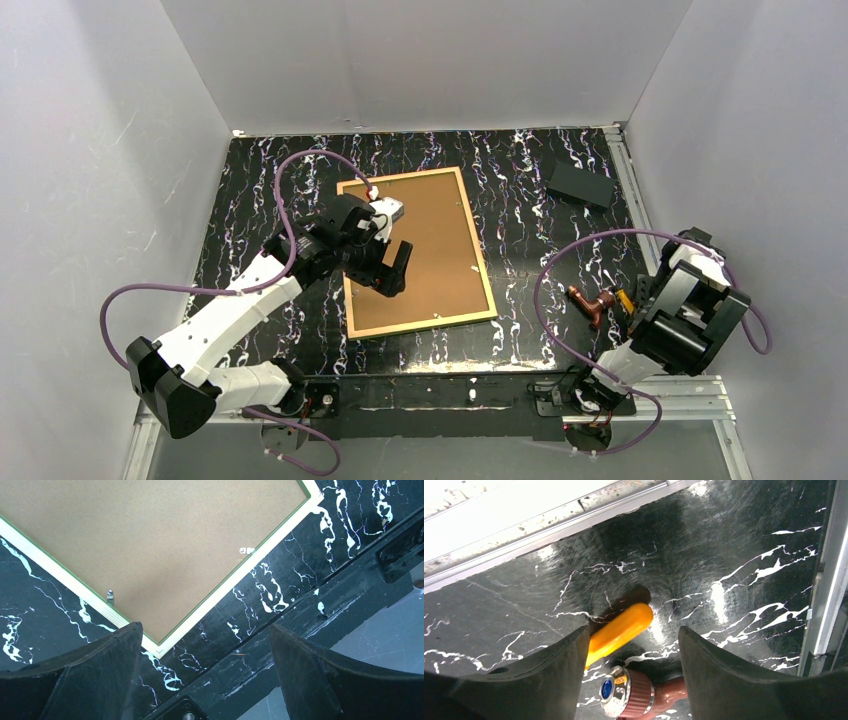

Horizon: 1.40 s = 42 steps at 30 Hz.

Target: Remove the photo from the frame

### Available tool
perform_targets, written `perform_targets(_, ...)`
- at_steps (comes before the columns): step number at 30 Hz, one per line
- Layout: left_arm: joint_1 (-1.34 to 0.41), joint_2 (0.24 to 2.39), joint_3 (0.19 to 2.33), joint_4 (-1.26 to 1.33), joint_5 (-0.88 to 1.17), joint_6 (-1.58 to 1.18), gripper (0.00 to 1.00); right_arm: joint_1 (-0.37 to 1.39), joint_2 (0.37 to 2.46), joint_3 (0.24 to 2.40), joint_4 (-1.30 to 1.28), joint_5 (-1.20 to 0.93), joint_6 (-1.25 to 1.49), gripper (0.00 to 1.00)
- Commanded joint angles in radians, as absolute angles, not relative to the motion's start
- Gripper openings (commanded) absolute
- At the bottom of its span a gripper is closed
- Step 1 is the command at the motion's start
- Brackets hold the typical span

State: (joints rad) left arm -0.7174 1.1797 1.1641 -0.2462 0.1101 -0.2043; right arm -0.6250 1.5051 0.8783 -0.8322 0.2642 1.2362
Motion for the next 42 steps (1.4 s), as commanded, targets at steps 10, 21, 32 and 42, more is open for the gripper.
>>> perform_targets(10, -0.721, 1.168, 1.162, -0.31, 0.08, -0.188, 0.98, -0.555, 1.546, 0.827, -0.8, 0.377, 1.276, 0.37)
perform_targets(21, -0.72, 1.158, 1.159, -0.303, 0.093, -0.193, 0.98, -0.531, 1.466, 0.818, -0.802, 0.419, 1.227, 0.54)
perform_targets(32, -0.72, 1.16, 1.161, -0.305, 0.102, -0.197, 0.98, -0.49, 1.435, 0.86, -0.841, 0.369, 1.246, 0.91)
perform_targets(42, -0.72, 1.15, 1.159, -0.31, 0.083, -0.187, 0.98, -0.468, 1.638, 0.955, -0.885, 0.371, 1.324, 0.62)
